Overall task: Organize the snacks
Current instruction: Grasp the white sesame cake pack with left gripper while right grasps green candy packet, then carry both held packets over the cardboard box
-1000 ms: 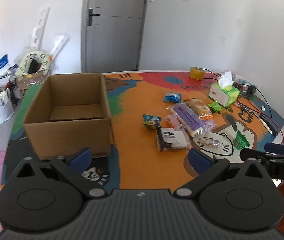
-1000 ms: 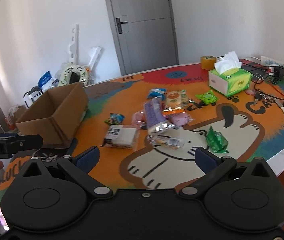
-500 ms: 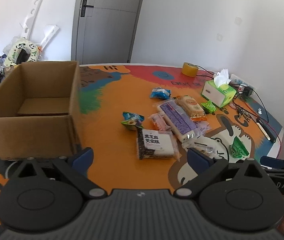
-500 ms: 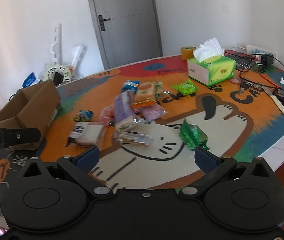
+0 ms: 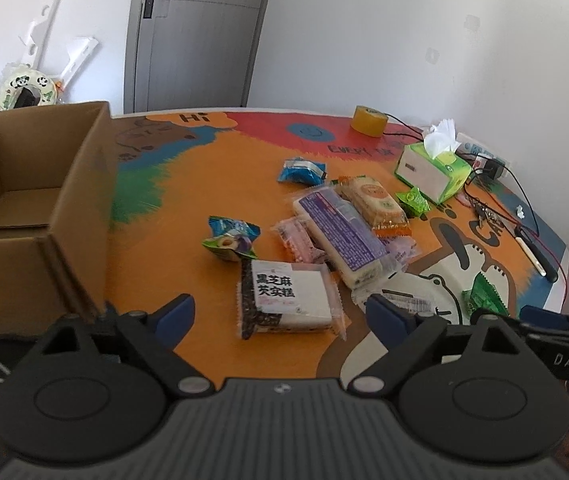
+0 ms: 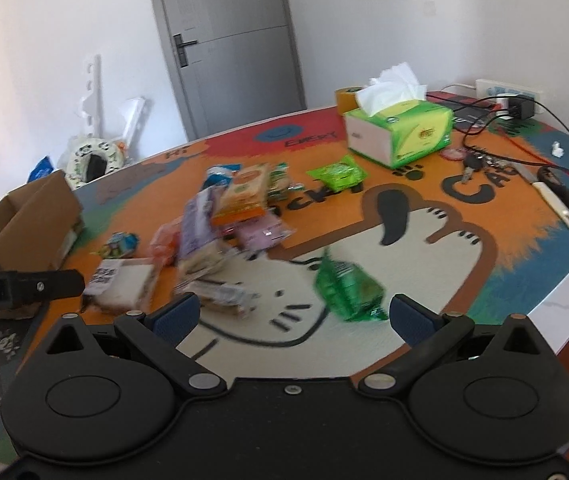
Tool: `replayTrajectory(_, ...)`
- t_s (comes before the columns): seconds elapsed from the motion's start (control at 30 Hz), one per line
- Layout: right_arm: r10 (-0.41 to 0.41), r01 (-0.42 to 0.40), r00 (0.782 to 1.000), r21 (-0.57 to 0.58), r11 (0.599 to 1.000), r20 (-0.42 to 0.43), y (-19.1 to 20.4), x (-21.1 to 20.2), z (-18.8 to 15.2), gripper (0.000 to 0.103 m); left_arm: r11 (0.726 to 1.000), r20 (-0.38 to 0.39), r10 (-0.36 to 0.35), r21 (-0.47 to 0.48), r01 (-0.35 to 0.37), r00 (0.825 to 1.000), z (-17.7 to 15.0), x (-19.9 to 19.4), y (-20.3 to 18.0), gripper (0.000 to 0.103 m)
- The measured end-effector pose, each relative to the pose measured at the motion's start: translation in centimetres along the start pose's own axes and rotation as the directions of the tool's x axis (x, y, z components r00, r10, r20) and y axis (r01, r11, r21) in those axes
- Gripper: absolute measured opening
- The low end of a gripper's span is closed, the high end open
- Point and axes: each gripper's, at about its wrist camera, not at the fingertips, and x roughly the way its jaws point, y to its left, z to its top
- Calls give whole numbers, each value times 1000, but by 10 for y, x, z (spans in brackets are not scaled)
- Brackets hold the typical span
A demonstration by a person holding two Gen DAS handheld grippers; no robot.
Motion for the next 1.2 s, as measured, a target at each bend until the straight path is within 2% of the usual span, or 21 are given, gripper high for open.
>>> replayTrajectory(0.17, -5, 5, 1000, 22, 1000, -9, -15, 10, 1, 94, 1000, -14, 6, 13, -6, 1000, 0, 17, -7, 89)
replayTrajectory(0.23, -6, 6, 1000, 36, 999, -15, -20, 15, 2, 94, 1000, -20, 19, 12, -19, 1000, 0, 24, -9, 85)
replayTrajectory(0.4, -7, 9, 999, 51, 999, -32, -29, 26, 2, 85, 998, -25, 54, 44, -52, 998, -2, 39, -14, 84)
replayTrajectory(0.67, -17, 18, 1000, 39, 999, -22, -29, 40, 8, 84, 993, -49, 90, 79, -86, 995, -4, 56, -16, 84)
replayTrajectory(0.83, -10, 11, 1000, 38, 999, -29, -29, 47, 8, 71, 994, -44, 78, 81, -74, 996, -5, 60, -16, 83)
replayTrajectory(0.87, -7, 8, 1000, 41, 999, -31, -29, 48, 7, 64, 994, -46, 75, 82, -71, 996, -5, 61, -16, 83)
replayTrajectory(0.9, -12, 13, 1000, 37, 999, -25, -29, 48, 6, 55, 994, -40, 72, 88, -68, 997, -5, 61, -16, 78)
replayTrajectory(0.97, -37, 38, 999, 27, 999, -14, -29, 48, 5, 48, 994, -32, 62, 96, -59, 998, -7, 60, -19, 73)
replayTrajectory(1.1, -5, 5, 1000, 58, 998, -2, -35, 46, 5, 45, 995, -23, 46, 93, -43, 999, -9, 57, -20, 62)
replayTrajectory(1.2, 18, -19, 1000, 74, 997, 10, -37, 41, 4, 43, 996, -26, 26, 82, -24, 999, -8, 53, -18, 58)
